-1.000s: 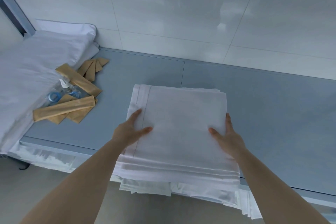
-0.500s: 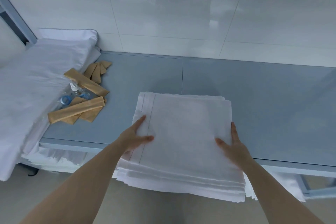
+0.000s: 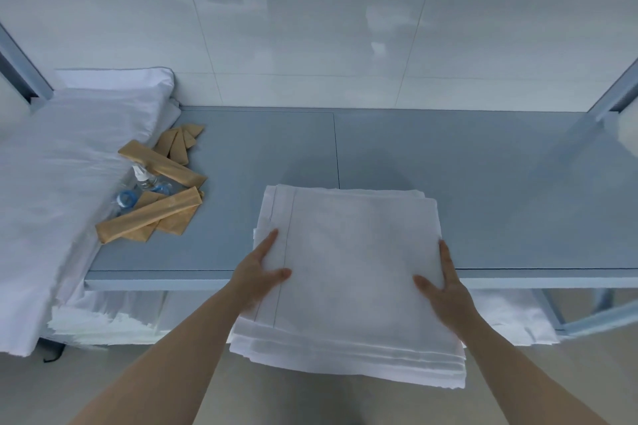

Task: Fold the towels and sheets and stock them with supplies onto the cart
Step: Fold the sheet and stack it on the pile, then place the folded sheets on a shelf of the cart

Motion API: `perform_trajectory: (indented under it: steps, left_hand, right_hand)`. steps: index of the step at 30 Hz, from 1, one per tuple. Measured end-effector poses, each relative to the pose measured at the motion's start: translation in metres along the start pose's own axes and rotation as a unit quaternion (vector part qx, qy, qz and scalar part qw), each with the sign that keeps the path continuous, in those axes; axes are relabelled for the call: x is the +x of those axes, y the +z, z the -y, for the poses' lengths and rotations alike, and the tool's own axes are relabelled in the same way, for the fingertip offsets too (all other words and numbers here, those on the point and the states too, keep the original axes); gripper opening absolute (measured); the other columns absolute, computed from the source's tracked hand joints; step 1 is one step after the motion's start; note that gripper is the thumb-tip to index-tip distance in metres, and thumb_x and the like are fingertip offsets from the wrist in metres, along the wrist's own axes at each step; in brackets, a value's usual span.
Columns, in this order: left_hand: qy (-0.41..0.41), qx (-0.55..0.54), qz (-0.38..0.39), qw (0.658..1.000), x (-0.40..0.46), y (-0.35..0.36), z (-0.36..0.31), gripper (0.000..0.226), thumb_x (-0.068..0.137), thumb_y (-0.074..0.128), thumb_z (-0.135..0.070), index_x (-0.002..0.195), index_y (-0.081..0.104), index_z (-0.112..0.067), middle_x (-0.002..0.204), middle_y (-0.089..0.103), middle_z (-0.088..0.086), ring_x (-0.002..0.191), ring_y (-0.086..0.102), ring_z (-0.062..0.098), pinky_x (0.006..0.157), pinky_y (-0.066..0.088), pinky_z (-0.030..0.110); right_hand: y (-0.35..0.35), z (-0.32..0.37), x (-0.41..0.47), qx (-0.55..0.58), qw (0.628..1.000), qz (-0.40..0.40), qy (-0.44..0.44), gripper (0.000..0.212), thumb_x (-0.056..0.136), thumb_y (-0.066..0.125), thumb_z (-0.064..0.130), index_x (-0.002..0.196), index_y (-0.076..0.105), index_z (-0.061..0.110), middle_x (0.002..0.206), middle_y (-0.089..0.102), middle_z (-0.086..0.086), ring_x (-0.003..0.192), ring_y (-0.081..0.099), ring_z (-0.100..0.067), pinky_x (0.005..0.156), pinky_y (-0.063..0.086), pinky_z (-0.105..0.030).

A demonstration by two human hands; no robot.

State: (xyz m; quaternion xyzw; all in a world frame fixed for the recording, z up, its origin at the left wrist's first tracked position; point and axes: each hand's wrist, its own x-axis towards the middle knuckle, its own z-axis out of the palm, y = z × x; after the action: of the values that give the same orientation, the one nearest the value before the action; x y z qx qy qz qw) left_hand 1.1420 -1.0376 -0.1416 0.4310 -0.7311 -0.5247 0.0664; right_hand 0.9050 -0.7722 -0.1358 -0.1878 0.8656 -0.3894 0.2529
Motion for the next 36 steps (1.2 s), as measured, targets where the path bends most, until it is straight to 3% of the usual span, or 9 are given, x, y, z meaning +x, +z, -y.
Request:
perform_trajectory:
  steps: [3, 7, 13, 19, 23, 26, 30, 33, 36]
  left_hand:
    - [0.042, 0.027, -0.028, 0.998, -0.01, 0.004, -0.002, 0.077, 0.085, 0.071, -0.024, 0.142, 0.03, -0.053, 0.122, 0.049, -0.01, 0.104, 0.051, 0.016, 0.092, 0.043, 0.029]
    - [0.091, 0.092, -0.038, 0.991, -0.023, 0.011, -0.009, 0.072, 0.086, 0.066, -0.03, 0.143, 0.028, -0.053, 0.115, 0.051, -0.015, 0.1, 0.057, 0.019, 0.083, 0.043, 0.029]
    - [0.139, 0.138, 0.0, 0.981, -0.033, 0.038, -0.034, 0.07, 0.086, 0.062, -0.035, 0.141, 0.025, -0.058, 0.107, 0.064, -0.008, 0.071, 0.053, 0.003, 0.067, 0.042, 0.026]
    - [0.226, 0.158, 0.104, 0.956, -0.038, 0.09, -0.077, 0.071, 0.088, 0.061, -0.038, 0.14, 0.02, -0.061, 0.141, 0.048, -0.011, 0.101, 0.056, 0.011, 0.08, 0.039, 0.025]
    - [0.273, 0.144, 0.174, 0.935, -0.048, 0.131, -0.106, 0.07, 0.087, 0.063, -0.037, 0.135, 0.02, -0.067, 0.148, 0.04, -0.014, 0.126, 0.05, 0.016, 0.091, 0.038, 0.025]
    - [0.308, 0.127, 0.221, 0.917, -0.068, 0.17, -0.128, 0.07, 0.087, 0.064, -0.035, 0.132, 0.024, -0.07, 0.149, 0.038, -0.018, 0.117, 0.051, 0.01, 0.091, 0.038, 0.024]
    - [0.348, 0.13, 0.256, 0.893, -0.105, 0.226, -0.157, 0.069, 0.087, 0.064, -0.033, 0.134, 0.026, -0.066, 0.141, 0.045, -0.018, 0.088, 0.049, -0.003, 0.072, 0.037, 0.012]
    - [0.388, 0.134, 0.28, 0.868, -0.139, 0.268, -0.177, 0.068, 0.087, 0.064, -0.033, 0.139, 0.028, -0.059, 0.144, 0.045, -0.016, 0.119, 0.052, 0.015, 0.088, 0.042, 0.023]
    - [0.417, 0.134, 0.307, 0.845, -0.177, 0.315, -0.196, 0.067, 0.088, 0.065, -0.032, 0.141, 0.03, -0.055, 0.144, 0.044, -0.017, 0.126, 0.049, 0.018, 0.087, 0.041, 0.021]
  right_hand:
    - [0.004, -0.001, -0.023, -0.012, 0.999, -0.043, -0.016, 0.079, 0.092, 0.06, 0.036, 0.13, 0.001, 0.072, 0.102, 0.055, 0.001, 0.079, 0.055, -0.022, 0.073, 0.047, -0.033]
    - [0.003, -0.006, -0.053, -0.037, 0.994, -0.099, -0.008, 0.069, 0.092, 0.057, 0.041, 0.132, 0.01, 0.074, 0.106, 0.06, -0.005, 0.082, 0.06, -0.021, 0.072, 0.05, -0.035]
    - [-0.021, -0.023, -0.1, -0.042, 0.983, -0.176, 0.022, 0.064, 0.093, 0.057, 0.041, 0.136, 0.018, 0.067, 0.109, 0.06, -0.01, 0.088, 0.06, -0.026, 0.084, 0.052, -0.041]
    - [-0.058, -0.051, -0.168, -0.022, 0.958, -0.276, 0.07, 0.062, 0.092, 0.057, 0.042, 0.135, 0.02, 0.068, 0.106, 0.061, 0.0, 0.081, 0.061, -0.021, 0.072, 0.053, -0.034]
    - [-0.078, -0.068, -0.213, -0.014, 0.934, -0.34, 0.109, 0.062, 0.092, 0.056, 0.043, 0.135, 0.019, 0.068, 0.112, 0.061, -0.002, 0.09, 0.061, -0.025, 0.077, 0.053, -0.037]
    - [-0.096, -0.083, -0.251, -0.008, 0.912, -0.387, 0.139, 0.063, 0.092, 0.056, 0.044, 0.135, 0.018, 0.069, 0.111, 0.061, -0.006, 0.092, 0.061, -0.026, 0.083, 0.053, -0.041]
    - [-0.13, -0.106, -0.299, -0.01, 0.879, -0.442, 0.176, 0.062, 0.092, 0.055, 0.045, 0.135, 0.018, 0.069, 0.109, 0.06, -0.007, 0.087, 0.061, -0.024, 0.08, 0.053, -0.04]
    - [-0.156, -0.129, -0.336, -0.007, 0.855, -0.477, 0.201, 0.062, 0.092, 0.054, 0.046, 0.134, 0.017, 0.07, 0.106, 0.06, -0.005, 0.083, 0.061, -0.023, 0.076, 0.054, -0.039]
    - [-0.18, -0.157, -0.376, 0.008, 0.832, -0.51, 0.219, 0.061, 0.091, 0.054, 0.047, 0.132, 0.017, 0.072, 0.106, 0.06, -0.003, 0.083, 0.061, -0.018, 0.074, 0.054, -0.037]
